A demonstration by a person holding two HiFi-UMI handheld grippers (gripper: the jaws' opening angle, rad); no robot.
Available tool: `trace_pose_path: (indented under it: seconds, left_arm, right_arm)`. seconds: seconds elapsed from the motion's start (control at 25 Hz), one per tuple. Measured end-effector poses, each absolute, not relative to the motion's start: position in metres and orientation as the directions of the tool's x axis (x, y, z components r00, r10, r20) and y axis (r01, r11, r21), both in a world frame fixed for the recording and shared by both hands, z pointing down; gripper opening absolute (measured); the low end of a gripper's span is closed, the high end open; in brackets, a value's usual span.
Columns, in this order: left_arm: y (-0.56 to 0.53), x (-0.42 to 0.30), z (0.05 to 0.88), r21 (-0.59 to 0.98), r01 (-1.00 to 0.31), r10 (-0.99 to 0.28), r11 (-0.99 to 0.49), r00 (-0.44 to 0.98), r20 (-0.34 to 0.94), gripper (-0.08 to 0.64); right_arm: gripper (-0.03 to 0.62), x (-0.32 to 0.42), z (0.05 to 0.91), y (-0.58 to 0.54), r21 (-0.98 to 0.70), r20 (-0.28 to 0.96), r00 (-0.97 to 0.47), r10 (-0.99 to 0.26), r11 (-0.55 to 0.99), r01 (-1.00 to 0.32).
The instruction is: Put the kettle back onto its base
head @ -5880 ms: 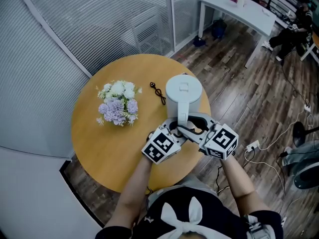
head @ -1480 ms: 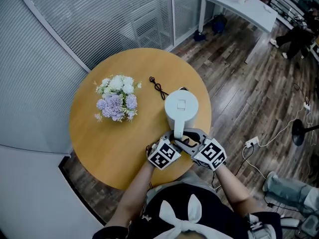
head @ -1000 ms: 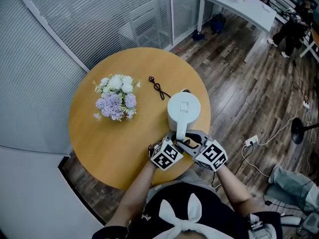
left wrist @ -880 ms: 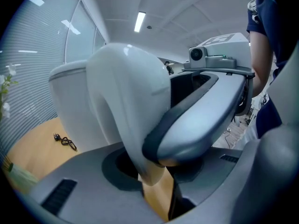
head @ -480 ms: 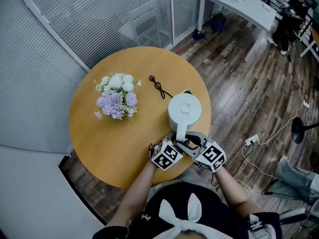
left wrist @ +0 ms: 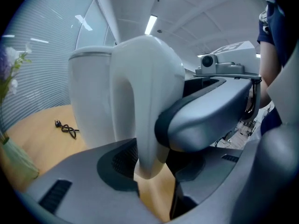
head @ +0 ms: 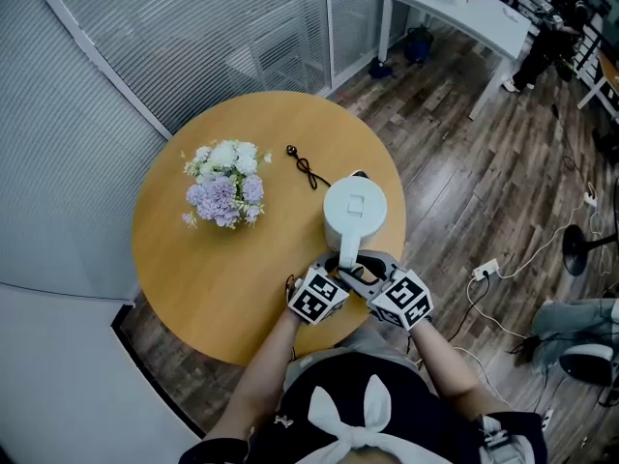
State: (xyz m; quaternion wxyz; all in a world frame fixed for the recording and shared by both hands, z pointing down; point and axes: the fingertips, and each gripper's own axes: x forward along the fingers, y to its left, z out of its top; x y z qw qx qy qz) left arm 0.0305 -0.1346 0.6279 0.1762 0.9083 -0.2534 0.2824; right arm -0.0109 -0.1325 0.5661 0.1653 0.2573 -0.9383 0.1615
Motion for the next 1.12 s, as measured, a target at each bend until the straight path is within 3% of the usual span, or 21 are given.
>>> trace_pose_path:
  seconds: [0.16, 0.68, 0.8, 1.12]
  left_arm:
    - [-0.133, 0.020, 0.626, 0.169, -0.598, -0.407, -0.783, 0.699, 0.588, 0.198]
    - [-0.119, -0.012, 0.597, 0.180, -0.673, -0.508, -0.717, 0.682, 0.526, 0.202]
    - [-0.117, -0.019, 0.580, 0.184, -0.680, -0.530, -0.709, 0.687, 0.498, 0.189]
    - [-0.124, -0.043, 0.516, 0.108, -0.783, -0.691, -0.612, 0.596, 0.409, 0.049]
  right_arm:
    - [0.164, -0.010, 0.569, -0.134, -0.208, 0.423, -0.782, -0.459, 0.790, -0.576]
    - [0.192, 0.014, 0.565, -0.126, -0.192, 0.470, -0.662, -0.584, 0.664, -0.722]
    - [0.159, 0.022, 0.555, -0.125, -0.180, 0.461, -0.622, -0.633, 0.620, -0.764]
    - [0.042, 0.028, 0.508, -0.118, -0.167, 0.374, -0.571, -0.731, 0.552, -0.817]
